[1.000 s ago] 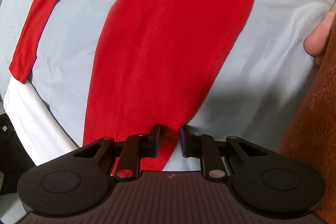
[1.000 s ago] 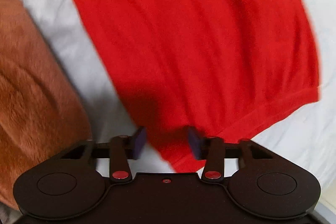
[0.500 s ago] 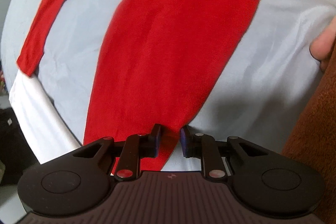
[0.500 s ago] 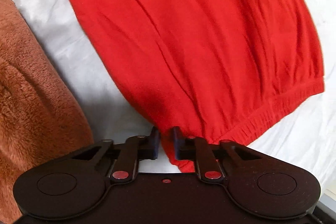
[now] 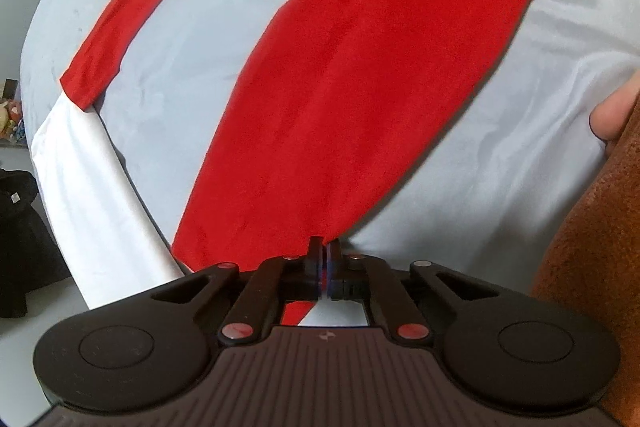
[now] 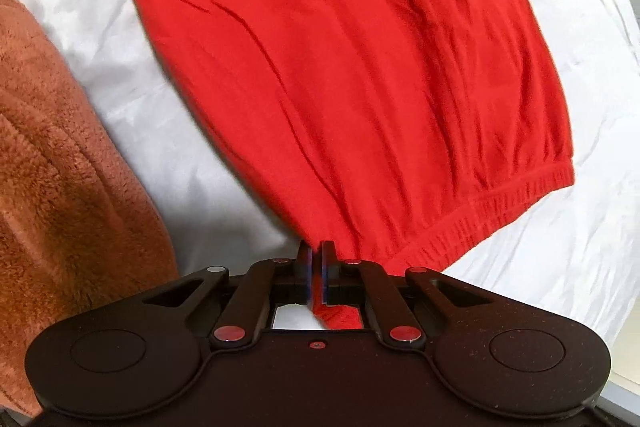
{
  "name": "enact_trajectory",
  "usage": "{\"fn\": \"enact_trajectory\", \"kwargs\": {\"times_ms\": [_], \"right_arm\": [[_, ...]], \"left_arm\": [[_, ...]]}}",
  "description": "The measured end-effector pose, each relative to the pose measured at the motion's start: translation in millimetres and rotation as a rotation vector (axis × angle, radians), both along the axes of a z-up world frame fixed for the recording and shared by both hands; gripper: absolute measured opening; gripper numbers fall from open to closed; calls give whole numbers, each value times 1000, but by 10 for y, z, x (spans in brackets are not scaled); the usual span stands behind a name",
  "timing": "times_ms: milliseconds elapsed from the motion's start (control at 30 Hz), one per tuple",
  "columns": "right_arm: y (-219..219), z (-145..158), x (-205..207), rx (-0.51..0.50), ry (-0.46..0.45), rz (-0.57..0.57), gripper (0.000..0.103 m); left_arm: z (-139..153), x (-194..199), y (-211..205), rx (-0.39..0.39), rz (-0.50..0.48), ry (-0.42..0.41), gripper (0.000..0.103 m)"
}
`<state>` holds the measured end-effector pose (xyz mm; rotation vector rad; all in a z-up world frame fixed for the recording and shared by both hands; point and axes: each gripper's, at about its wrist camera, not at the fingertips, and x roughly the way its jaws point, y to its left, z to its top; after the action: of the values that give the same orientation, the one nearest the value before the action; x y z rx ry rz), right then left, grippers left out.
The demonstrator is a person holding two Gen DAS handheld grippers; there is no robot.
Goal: Fold clothes
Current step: 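Lift the held pants with both tools and fold them over in half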
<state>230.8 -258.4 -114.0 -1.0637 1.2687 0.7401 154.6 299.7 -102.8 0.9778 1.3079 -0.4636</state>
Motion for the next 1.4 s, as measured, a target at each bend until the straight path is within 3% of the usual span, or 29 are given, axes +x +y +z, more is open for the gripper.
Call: {"fn": "enact_trajectory", "kwargs": {"times_ms": [133,200,333,433,567,767,967,1167,1300,1400], "right_arm": [[114,151,42,14,-39,-6,2],[163,228,83,21,-65,-21,2],[272,402,163,43,-115,-49,2],[-15,490,50,71,-148,-71,2],[-322,250,145,90,-184,-83,2],[-412,208,257,100,-262,-117,1],[-433,394,367,109,-339,-160,0],[-458,307,471,131,-264,-157,0],[-434,216,372,177,-146,-108,2],[-366,62,266,155,-58,-78,6]], "left_arm": [[-40,1,-69,10,-4,-28,1],[-141,-247,-165,4,6,-42,1],[-169,-281,-13,3,12,-79,1],[12,-230,-8,2,21,-106,1],[189,-103,-161,7,31,-139,0],[256,-55,-258,-1,56,-184,0],[466,172,-226,-31,104,-252,0],[405,201,-297,8,71,-221,0],[373,196,-320,6,79,-218,0],[346,189,-331,18,73,-213,0]]}}
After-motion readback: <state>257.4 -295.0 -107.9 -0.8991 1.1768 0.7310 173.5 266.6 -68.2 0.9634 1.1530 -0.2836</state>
